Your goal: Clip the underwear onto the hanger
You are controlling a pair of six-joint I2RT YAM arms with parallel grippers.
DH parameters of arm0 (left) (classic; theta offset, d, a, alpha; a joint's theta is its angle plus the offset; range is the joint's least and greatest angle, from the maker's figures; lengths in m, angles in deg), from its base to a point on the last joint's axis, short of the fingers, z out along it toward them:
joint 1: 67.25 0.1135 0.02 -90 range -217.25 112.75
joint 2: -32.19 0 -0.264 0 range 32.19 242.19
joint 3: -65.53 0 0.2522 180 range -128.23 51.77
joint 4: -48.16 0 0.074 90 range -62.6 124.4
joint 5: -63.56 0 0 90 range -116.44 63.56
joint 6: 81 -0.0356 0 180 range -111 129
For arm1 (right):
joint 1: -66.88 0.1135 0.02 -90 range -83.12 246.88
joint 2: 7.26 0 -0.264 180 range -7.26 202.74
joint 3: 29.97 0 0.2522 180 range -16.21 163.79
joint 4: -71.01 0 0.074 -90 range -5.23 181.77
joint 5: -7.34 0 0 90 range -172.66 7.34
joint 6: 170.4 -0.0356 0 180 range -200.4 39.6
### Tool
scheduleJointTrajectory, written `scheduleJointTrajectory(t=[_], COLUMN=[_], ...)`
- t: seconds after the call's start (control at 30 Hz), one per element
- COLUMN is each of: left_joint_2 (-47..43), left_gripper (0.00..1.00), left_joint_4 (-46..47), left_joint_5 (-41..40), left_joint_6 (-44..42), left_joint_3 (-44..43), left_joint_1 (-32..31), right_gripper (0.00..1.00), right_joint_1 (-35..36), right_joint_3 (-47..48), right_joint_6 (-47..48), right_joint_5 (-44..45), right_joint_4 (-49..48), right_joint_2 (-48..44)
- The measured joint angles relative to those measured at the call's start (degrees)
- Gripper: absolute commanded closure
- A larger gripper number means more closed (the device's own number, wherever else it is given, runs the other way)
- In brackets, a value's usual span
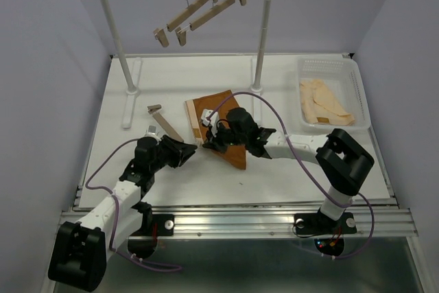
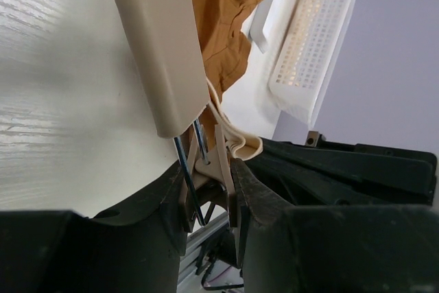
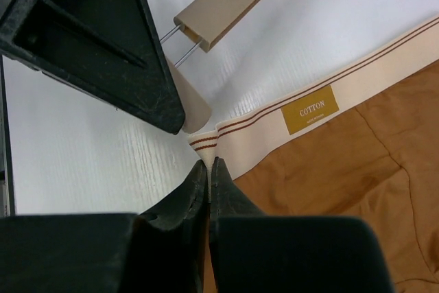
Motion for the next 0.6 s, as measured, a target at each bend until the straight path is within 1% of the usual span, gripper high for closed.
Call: scheduleJointTrajectory(t=[0.33,0.6], left_joint_2=[-3.5,-4.2], left_gripper=[1.00,1.00], left_joint_4=[-0.5,-3.0], left_joint_5=[-2.9,-4.2], left_joint_6=[5.8,7.6], left_joint_3=[0.1,0.1], left_joint_1=[0.0,0.0], right_gripper=[0.99,0.99], right_joint_1=[0.0,0.0], right_joint_3=[-0.7,-0.8], right_joint_6=[-0.2,-0.2], right_joint_5=[-1.7,-1.7], right_joint_4=[-0.7,-2.5], right_joint_2=[0.0,0.0])
